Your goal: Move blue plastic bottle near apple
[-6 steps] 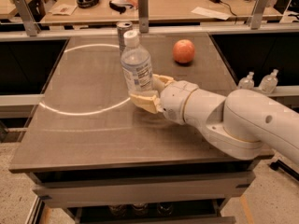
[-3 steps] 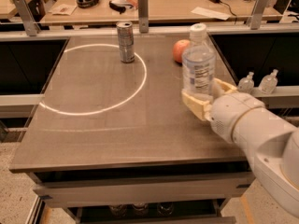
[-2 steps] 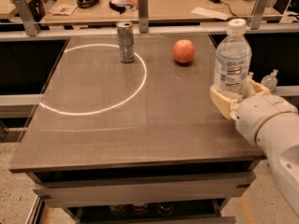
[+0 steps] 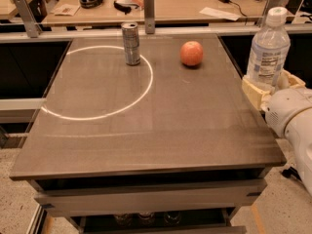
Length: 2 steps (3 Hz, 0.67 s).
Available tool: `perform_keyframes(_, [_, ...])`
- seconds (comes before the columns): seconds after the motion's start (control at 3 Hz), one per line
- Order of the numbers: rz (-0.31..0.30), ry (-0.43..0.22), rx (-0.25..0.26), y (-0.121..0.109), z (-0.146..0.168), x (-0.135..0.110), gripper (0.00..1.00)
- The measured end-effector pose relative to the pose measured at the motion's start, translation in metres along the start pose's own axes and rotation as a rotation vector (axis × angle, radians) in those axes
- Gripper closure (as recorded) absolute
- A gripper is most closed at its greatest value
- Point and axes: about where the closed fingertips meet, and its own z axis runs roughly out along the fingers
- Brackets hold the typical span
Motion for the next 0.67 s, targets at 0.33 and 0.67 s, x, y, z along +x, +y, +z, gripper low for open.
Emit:
perform_keyframes(0.33, [-0.012, 0.004, -0.002, 0.004, 0.009, 0.0, 1.0])
perform_keyframes(0.67, [-0.01, -0.004, -0.001, 0.009, 0.029, -0.01, 1.0])
